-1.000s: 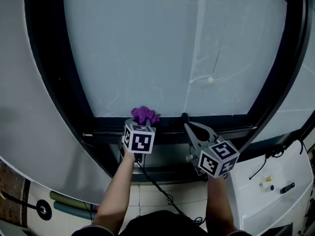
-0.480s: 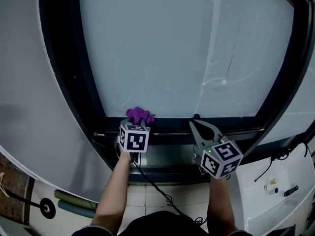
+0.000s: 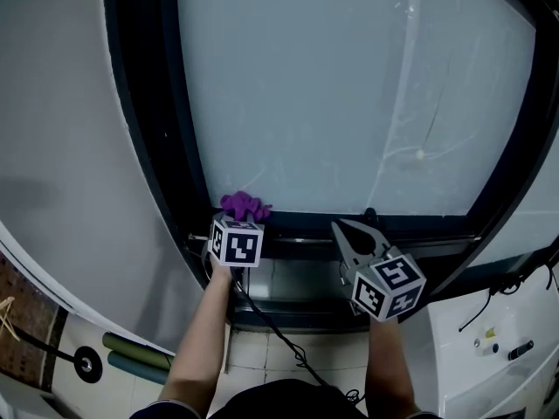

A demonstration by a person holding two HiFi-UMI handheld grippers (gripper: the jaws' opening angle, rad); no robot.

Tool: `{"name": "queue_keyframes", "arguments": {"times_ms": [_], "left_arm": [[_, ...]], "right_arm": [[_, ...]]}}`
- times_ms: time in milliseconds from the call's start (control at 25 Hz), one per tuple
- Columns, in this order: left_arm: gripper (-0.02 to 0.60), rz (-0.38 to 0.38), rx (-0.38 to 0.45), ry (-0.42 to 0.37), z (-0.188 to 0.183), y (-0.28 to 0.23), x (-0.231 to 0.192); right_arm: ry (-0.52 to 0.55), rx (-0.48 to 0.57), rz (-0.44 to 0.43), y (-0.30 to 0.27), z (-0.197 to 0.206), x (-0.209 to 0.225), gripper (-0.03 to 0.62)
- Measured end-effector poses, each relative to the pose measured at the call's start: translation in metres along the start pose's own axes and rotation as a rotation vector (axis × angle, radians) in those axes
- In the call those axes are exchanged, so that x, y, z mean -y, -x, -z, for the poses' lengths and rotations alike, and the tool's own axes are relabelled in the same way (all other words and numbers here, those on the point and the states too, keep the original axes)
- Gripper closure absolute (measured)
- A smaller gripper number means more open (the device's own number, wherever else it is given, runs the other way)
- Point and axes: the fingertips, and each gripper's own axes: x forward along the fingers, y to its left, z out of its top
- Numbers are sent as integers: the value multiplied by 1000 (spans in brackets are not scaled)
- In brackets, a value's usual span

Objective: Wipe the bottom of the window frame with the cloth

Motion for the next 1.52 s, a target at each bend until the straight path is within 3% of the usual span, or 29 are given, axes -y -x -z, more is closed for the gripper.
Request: {"name": "queue_keyframes", "arguments": {"times_ms": [280, 880, 1200, 1520], "left_arm": [[499, -51, -20, 5, 7, 4, -28], [499, -125, -49, 48, 24, 25, -44], [499, -75, 6, 73, 29, 67, -23], [499, -14, 108, 95, -1, 95, 11]], "right_arm": [[-14, 8, -20, -3, 1, -16, 580], [-36, 2, -51, 10, 7, -24, 580], [-39, -13, -73, 23, 13, -31, 580], [-22, -16, -77, 41, 10, -26, 580]]}}
